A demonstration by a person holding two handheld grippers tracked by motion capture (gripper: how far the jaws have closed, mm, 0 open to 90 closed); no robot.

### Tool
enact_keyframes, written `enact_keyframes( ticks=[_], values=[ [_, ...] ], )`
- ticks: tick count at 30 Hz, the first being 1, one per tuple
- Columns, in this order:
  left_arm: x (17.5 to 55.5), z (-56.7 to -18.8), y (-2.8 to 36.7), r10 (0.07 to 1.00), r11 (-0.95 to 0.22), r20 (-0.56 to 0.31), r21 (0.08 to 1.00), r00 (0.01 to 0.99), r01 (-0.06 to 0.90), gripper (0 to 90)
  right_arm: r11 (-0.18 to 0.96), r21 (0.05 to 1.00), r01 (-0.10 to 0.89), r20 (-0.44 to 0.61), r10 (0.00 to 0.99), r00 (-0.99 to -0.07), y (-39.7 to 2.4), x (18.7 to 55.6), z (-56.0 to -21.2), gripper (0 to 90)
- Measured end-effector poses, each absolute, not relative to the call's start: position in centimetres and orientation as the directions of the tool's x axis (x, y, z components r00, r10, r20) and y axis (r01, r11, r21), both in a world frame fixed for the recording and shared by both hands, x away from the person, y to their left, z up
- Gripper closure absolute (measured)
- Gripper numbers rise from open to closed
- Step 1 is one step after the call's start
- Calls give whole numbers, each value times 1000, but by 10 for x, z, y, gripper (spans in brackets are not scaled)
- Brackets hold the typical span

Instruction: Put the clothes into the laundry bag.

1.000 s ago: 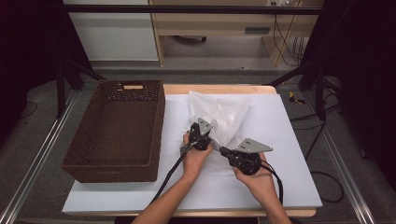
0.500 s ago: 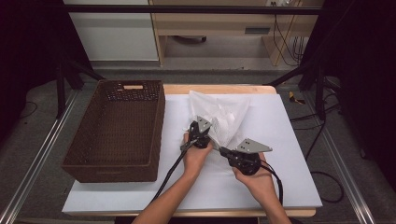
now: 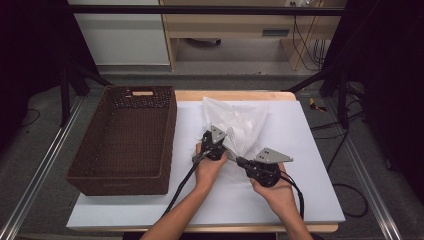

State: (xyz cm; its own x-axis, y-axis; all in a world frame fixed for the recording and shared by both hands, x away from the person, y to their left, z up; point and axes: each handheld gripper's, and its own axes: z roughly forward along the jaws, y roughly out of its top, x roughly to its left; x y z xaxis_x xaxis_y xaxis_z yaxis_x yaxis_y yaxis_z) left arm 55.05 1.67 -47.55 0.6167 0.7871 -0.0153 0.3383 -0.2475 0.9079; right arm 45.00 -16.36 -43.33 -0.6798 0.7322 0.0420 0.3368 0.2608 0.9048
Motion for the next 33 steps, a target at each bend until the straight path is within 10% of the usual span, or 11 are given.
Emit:
enact_keyframes(
  ticks=[33],
  values=[
    [506, -469, 66, 781, -289, 11, 893, 625, 345, 900, 251, 906, 341, 42, 747, -664, -168, 454, -434, 896]
  ],
)
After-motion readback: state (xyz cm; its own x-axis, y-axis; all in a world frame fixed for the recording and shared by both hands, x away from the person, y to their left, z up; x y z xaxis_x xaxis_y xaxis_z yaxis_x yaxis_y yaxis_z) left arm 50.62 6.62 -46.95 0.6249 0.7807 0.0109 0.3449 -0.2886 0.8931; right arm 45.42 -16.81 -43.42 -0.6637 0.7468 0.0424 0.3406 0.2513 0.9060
